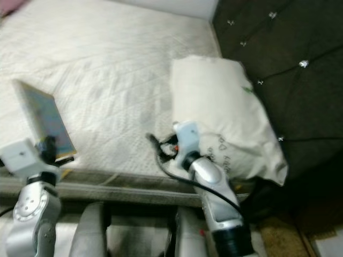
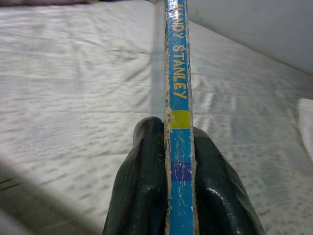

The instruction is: Clean up the room

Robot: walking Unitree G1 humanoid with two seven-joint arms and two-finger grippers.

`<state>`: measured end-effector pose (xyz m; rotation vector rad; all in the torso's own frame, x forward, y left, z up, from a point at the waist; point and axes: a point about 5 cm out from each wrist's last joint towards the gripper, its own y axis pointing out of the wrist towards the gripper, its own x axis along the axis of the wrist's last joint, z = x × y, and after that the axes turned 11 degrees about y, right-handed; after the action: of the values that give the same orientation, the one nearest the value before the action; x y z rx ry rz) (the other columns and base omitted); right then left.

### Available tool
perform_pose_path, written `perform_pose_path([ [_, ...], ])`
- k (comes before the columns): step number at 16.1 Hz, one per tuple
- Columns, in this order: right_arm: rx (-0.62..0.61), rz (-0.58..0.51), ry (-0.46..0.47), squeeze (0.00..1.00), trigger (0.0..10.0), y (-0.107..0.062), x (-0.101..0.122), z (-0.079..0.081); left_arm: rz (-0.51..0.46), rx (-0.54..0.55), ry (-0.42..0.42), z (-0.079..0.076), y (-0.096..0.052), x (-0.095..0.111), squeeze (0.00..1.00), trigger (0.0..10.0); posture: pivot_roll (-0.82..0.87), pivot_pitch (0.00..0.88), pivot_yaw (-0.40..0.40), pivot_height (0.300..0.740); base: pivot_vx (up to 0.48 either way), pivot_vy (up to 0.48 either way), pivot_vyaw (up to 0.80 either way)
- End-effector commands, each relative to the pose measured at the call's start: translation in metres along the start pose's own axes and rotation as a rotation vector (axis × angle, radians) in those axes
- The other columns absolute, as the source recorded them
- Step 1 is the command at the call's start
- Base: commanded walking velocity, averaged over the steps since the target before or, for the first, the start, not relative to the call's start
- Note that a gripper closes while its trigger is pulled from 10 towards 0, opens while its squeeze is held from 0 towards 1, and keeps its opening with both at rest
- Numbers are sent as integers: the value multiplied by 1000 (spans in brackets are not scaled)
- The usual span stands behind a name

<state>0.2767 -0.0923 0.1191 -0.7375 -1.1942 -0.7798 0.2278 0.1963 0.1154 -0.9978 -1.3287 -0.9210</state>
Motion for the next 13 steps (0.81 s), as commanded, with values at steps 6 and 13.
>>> perform_pose_path([
  [6, -85, 28, -3, 0, 10000, -8, -4, -20, -9, -121, -29, -30, 9, 4, 0, 10000, -51, 31, -140, 569, 0, 0, -342],
  [13, -80, 23, -19, 0, 10000, -9, -2, -21, 41, -173, -59, -50, 25, -2, 0, 10000, -68, 23, -145, 569, 0, 0, -114],
])
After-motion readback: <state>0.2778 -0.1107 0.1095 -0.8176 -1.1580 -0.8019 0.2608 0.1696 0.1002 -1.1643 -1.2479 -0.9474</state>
